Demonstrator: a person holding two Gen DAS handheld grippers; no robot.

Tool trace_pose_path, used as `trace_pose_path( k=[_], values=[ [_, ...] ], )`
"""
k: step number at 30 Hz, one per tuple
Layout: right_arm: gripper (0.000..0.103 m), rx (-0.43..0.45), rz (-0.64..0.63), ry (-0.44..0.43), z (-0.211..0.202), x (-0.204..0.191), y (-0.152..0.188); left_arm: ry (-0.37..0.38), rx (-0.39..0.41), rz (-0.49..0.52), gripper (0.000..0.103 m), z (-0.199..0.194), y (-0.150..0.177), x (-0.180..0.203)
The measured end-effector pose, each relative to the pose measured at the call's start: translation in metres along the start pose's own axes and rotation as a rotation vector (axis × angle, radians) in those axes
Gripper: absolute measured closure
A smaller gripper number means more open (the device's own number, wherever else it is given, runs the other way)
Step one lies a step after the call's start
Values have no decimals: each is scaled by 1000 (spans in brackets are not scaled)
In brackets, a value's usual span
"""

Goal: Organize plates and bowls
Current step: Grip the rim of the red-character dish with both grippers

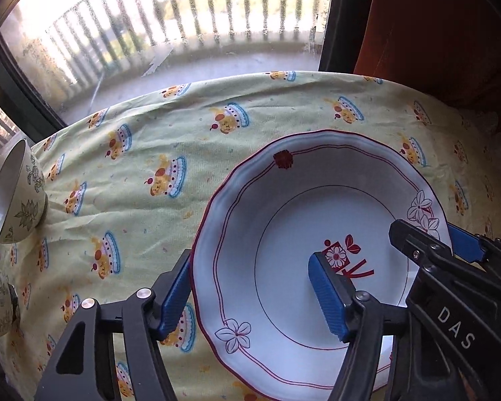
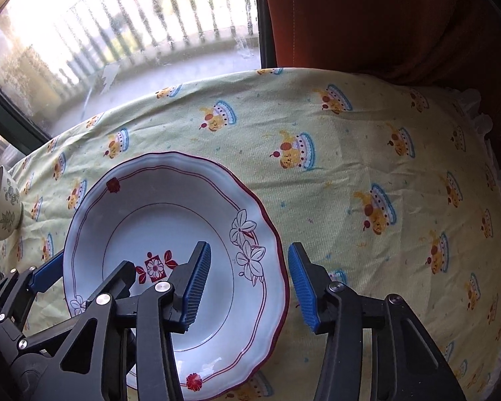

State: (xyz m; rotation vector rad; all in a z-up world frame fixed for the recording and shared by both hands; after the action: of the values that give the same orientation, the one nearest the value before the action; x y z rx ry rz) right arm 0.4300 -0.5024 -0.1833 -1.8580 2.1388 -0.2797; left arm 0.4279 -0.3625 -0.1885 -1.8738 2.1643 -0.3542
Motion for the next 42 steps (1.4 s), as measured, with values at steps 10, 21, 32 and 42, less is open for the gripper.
trace_pose_path(
  k=[10, 21, 32, 42],
  values=[
    [55, 4, -16, 18, -3, -12, 6, 4, -26, -17, 33, -3, 14, -14],
    [55, -44, -73, -11, -8, -68, 40, -15, -69, -75, 33, -15, 57, -66],
    [55, -46, -190, -25, -14, -121, 66, -34, -83, -127, 35, -19, 84, -104],
    [55, -21, -209, 12, -8, -119, 61, -29, -53, -147, 31, -16, 84, -111]
  ],
)
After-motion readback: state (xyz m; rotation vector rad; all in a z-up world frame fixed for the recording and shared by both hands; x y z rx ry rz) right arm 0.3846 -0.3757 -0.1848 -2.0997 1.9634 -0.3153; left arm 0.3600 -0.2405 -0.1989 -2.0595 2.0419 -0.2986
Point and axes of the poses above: each gripper's, at about its wrist camera, not at the fingertips, and z roughly the way its jaws point, x to its right, y to its underside, the point moved 8 cm from there along z, roughly the way its jaws point, and after that the axes turned 2 degrees about z, right-handed, at the moved point
